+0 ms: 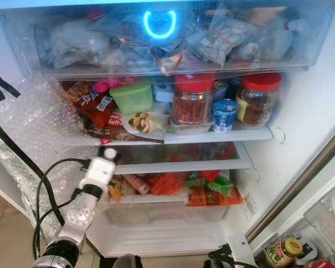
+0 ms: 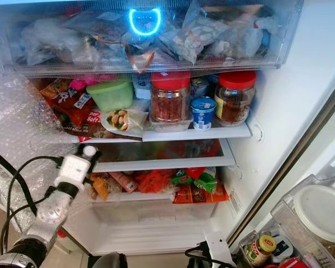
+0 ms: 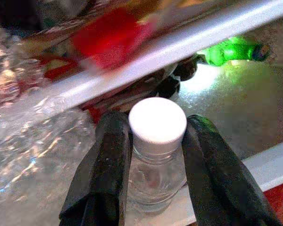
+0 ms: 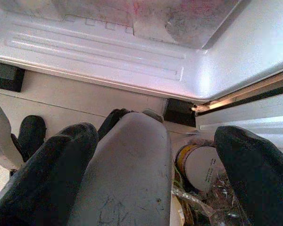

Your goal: Restocking fridge

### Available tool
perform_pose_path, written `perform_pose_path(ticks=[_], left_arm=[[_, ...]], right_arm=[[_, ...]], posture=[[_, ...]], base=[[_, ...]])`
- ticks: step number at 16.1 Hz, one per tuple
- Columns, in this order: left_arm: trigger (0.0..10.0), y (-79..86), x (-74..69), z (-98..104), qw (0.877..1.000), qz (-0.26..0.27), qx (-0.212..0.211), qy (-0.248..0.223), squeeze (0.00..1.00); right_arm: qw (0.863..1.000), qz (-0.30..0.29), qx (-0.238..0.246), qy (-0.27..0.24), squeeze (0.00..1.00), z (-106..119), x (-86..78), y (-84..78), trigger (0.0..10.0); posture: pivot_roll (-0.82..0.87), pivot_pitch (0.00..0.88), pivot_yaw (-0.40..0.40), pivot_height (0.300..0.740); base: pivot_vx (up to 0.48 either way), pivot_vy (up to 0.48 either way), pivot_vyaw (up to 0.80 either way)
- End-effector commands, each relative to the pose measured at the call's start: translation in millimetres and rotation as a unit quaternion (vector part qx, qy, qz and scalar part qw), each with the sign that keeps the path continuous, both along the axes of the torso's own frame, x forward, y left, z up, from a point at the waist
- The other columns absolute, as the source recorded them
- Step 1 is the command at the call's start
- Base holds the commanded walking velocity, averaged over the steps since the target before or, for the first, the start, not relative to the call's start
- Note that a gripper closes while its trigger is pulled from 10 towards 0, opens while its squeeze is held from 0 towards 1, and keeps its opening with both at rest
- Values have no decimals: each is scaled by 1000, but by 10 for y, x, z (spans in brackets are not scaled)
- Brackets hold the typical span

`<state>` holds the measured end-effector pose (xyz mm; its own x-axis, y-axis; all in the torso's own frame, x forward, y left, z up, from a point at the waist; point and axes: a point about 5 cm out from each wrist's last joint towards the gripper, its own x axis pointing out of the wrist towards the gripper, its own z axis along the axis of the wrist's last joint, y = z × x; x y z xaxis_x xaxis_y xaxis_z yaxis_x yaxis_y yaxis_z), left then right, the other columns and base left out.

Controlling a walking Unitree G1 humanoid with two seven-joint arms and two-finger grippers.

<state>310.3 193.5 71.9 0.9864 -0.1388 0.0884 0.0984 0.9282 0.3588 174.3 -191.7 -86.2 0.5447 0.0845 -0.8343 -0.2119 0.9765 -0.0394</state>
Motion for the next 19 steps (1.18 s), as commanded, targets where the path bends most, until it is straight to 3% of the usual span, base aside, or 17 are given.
perform_pose_path(ticks=[1, 8, 10, 12, 14, 15, 16, 17, 19], left_arm=[[10000, 72, -135, -305, 996, 13, -15, 91, 0], [10000, 139, -203, -323, 995, 7, -21, 94, 0], [10000, 99, -226, -299, 997, -13, -2, 82, 0], [10000, -51, -211, -162, 997, -59, 29, 40, 0], [10000, -312, -190, -10, 977, -162, 141, -4, 0], [10000, -399, -188, 8, 958, -209, 197, -8, 0], [10000, -444, -174, 22, 946, -236, 224, -7, 0], [10000, -454, -163, 32, 942, -242, 234, -7, 0], [10000, -533, -128, 34, 906, -286, 311, -13, 0]], right_arm=[[1000, -12, -3, -4, 0, 6, -3, -47, 10000], [1000, -14, -1, -5, 0, 5, -1, -35, 10000], [1000, -14, -2, -5, 0, 5, 0, -35, 10000], [1000, -14, -3, -5, 0, 6, 1, -36, 10000], [1000, -13, -3, -6, 0, 7, 5, -34, 10000], [1000, -12, -3, -6, 0, 8, 8, -30, 10000], [1000, -14, -3, -7, 0, 8, 9, -27, 10000], [1000, -15, -2, -7, 0, 8, 10, -26, 10000], [1000, -17, -2, -8, 0, 9, 14, -19, 10000]], posture=[[12, 0, -7, 647], [9, 0, 1, 647], [10, 0, 1, 647], [13, 0, 1, 647], [18, 0, -1, 647], [18, 0, 2, 647], [15, 0, 4, 647], [12, 0, 8, 647], [15, 0, 9, 647]], base=[[0, 0, 0], [0, 0, 0], [0, 0, 0], [0, 0, 0], [0, 0, 0], [0, 0, 0], [0, 0, 0], [0, 0, 0], [0, 0, 0]])
